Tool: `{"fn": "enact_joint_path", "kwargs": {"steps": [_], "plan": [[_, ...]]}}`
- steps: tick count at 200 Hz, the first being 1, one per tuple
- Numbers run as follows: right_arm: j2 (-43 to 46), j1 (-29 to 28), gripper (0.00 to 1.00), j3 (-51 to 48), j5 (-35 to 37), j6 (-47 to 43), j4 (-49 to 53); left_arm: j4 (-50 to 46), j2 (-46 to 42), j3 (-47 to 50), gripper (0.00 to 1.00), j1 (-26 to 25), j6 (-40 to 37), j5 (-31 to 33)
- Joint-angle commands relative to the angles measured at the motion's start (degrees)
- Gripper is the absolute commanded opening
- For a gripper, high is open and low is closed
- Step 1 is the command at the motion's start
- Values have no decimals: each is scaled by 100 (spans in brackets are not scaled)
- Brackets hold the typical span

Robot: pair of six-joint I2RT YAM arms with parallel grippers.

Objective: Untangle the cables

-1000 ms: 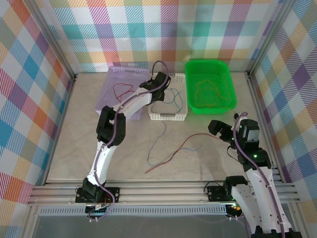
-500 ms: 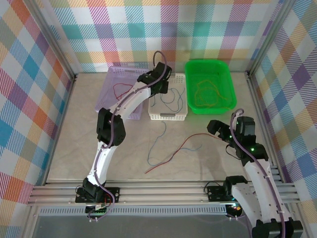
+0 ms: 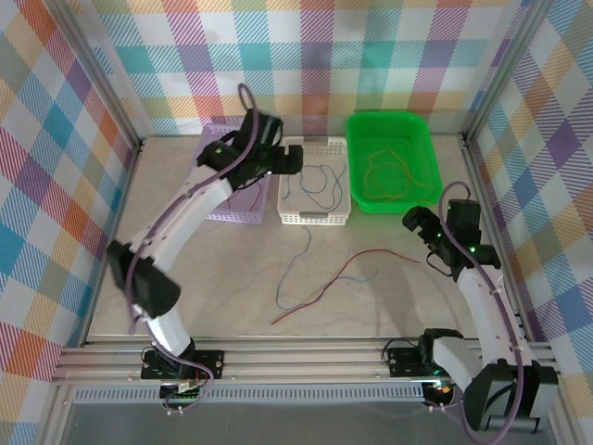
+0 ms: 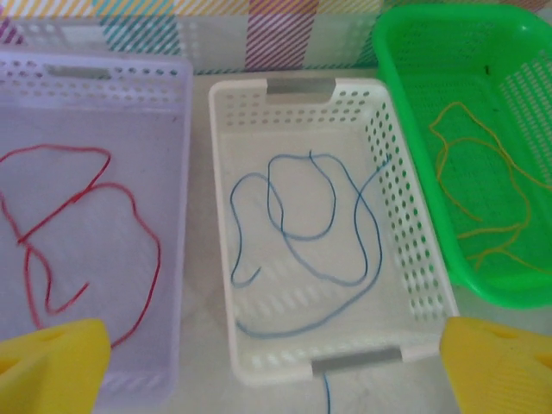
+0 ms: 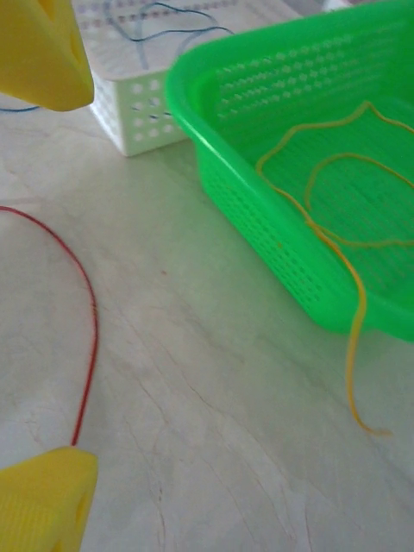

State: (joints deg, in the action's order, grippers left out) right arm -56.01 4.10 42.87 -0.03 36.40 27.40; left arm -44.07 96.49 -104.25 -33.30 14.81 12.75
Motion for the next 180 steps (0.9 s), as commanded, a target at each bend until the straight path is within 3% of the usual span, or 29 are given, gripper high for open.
{"fn": "enact_joint_path", "kwargs": {"steps": [1, 24, 55, 140, 180], "plan": [[-284, 372, 100, 109, -163, 701, -486, 305, -696, 975, 100, -34, 156, 150], [-637, 574, 100, 43, -516, 1235, -1094, 657, -1428, 1889, 100, -36, 266, 380], [-925, 661, 100, -39, -480, 1792, -1822, 1099, -1945, 2635, 100, -88, 242, 752], [-2482, 1096, 94, -564, -1155, 3361, -3778, 1298, -2019, 2897, 100, -106, 119, 1142], [-2797, 1154, 86, -433, -981, 3292, -4143, 1429, -2121, 3025, 100, -102, 76, 1299]]}}
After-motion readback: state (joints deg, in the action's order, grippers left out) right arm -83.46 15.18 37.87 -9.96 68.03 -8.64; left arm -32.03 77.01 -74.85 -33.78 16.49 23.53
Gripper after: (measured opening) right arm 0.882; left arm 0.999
